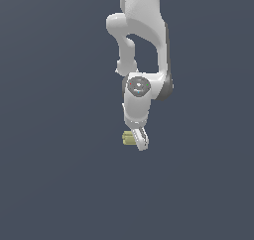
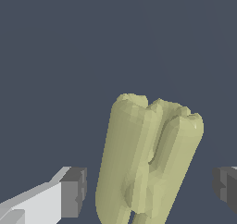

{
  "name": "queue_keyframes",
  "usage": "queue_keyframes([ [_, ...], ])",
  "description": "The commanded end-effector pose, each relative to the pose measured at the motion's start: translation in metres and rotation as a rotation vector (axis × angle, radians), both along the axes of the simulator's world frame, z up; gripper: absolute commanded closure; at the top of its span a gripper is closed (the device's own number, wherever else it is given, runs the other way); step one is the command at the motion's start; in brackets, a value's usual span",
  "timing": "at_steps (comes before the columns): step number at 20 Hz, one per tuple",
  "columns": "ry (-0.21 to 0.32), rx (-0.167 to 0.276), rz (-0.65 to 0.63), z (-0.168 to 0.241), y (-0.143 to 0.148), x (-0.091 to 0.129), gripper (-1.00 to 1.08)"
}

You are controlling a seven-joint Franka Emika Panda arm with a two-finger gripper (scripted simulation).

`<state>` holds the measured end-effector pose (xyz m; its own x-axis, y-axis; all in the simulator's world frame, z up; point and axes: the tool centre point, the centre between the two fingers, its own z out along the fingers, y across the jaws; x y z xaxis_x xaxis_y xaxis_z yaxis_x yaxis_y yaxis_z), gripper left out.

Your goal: Pick up the object and move it to a goal position.

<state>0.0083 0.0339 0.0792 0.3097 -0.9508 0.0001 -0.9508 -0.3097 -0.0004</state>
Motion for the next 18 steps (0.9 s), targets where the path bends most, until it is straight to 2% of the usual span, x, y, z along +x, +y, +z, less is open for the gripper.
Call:
queue_keyframes([
  [1, 0.001, 0.000, -0.001, -0.013, 0.000, -0.001, -0.92],
  [7, 0.001, 0.000, -0.002, -0.023, 0.000, 0.001, -0.92],
  [8, 0.001, 0.000, -0.002, -0.023, 0.000, 0.001, 1.08],
  [18, -0.001, 0.000, -0.002, -0.022, 0.000, 0.001, 1.08],
])
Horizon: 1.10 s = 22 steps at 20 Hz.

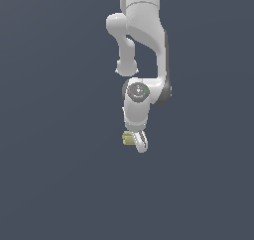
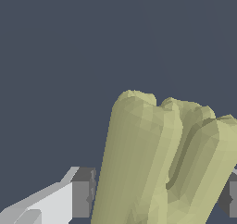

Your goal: Pick up the object and move it to a goal position.

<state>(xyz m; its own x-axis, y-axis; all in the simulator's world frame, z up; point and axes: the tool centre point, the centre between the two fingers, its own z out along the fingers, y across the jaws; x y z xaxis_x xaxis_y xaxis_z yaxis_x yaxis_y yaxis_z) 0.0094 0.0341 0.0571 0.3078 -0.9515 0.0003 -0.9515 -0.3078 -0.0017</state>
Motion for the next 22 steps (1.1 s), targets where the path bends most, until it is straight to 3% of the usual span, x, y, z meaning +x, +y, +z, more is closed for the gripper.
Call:
queue_keyframes([
  [1, -0.001, 0.000, 0.000, 0.000, 0.000, 0.000, 1.08],
  [6, -0.025, 0.002, 0.008, 0.015, -0.006, 0.007, 1.08],
  [11, -0.085, 0.007, 0.028, 0.052, -0.019, 0.023, 1.08],
  [22, -0.333, 0.029, 0.112, 0.210, -0.071, 0.066, 1.08],
])
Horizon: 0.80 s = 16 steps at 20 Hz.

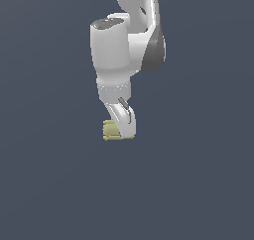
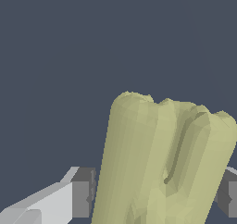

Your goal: Pick up the object and move it to a goal position.

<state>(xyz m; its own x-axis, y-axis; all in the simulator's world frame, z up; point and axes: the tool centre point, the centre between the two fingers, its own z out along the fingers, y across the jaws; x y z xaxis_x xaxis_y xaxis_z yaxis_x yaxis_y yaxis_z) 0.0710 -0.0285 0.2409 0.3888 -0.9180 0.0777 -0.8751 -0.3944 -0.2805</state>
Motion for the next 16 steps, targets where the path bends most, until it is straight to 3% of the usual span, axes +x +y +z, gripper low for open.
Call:
queue_keyframes([
  [1, -0.067, 0.005, 0.023, 0.044, -0.014, 0.007, 1.08],
  [9, -0.256, 0.030, 0.089, 0.169, -0.054, 0.014, 1.08],
  [16, -0.360, 0.047, 0.126, 0.238, -0.077, 0.010, 1.08],
])
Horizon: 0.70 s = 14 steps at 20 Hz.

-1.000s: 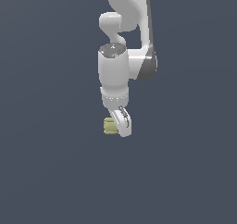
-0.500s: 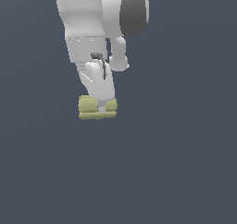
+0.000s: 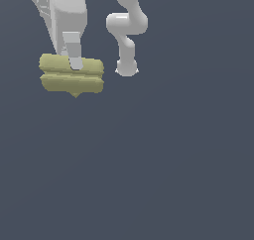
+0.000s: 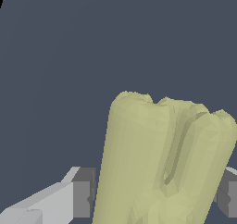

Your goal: Pick up the object and move it to a goal position.

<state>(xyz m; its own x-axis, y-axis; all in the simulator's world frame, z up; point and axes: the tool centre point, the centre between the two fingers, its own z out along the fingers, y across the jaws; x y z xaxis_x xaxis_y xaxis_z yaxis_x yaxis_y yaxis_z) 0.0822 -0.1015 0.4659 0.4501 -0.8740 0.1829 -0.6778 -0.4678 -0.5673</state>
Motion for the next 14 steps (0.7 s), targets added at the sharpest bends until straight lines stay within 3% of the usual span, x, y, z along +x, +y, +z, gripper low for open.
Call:
queue_keyframes([
  [1, -0.030, 0.005, 0.012, 0.019, -0.007, -0.002, 1.08],
  [7, -0.067, 0.013, 0.026, 0.045, -0.016, -0.005, 1.08],
  [14, -0.065, 0.015, 0.024, 0.043, -0.016, -0.005, 1.08],
])
